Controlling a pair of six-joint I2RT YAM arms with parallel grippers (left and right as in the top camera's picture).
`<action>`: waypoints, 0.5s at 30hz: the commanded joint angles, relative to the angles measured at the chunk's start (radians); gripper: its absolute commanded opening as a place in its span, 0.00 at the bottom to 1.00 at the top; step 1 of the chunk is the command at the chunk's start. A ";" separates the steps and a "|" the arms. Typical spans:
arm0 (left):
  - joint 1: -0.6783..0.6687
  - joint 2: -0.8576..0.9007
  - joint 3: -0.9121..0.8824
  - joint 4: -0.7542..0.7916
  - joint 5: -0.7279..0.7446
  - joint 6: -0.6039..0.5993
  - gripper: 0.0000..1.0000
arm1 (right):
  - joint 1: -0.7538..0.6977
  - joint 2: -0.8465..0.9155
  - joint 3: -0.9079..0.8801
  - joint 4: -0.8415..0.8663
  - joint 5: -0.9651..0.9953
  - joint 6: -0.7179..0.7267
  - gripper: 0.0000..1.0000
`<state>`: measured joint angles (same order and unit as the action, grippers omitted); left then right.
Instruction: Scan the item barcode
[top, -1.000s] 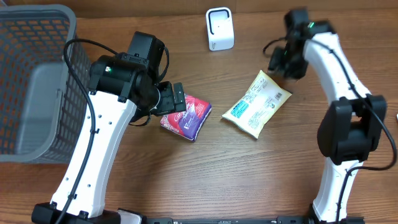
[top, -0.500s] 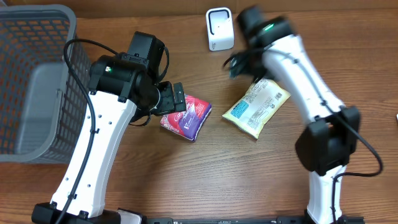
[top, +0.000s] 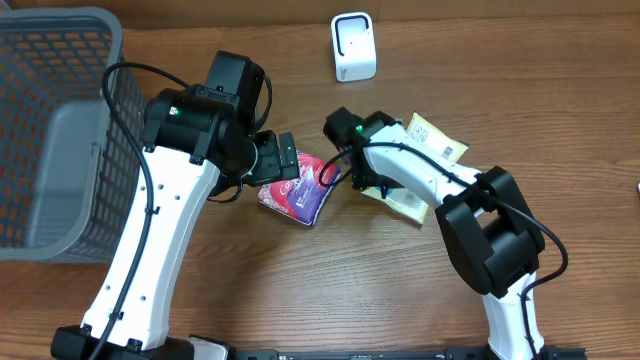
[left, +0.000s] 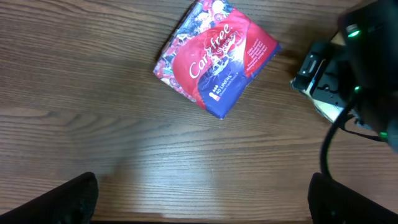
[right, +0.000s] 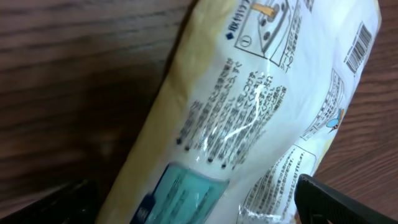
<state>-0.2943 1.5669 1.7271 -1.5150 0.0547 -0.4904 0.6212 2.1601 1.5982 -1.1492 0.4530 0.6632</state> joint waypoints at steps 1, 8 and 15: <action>-0.001 -0.011 0.014 0.002 -0.007 0.016 1.00 | -0.038 -0.003 -0.056 0.000 0.051 0.019 1.00; -0.001 -0.011 0.014 0.002 -0.007 0.016 1.00 | -0.133 -0.003 -0.088 -0.010 0.051 0.021 1.00; -0.001 -0.011 0.014 0.002 -0.007 0.016 1.00 | -0.193 -0.003 -0.232 0.106 0.047 0.018 0.91</action>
<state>-0.2943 1.5669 1.7271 -1.5150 0.0547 -0.4904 0.4545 2.0960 1.4418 -1.0504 0.5133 0.6834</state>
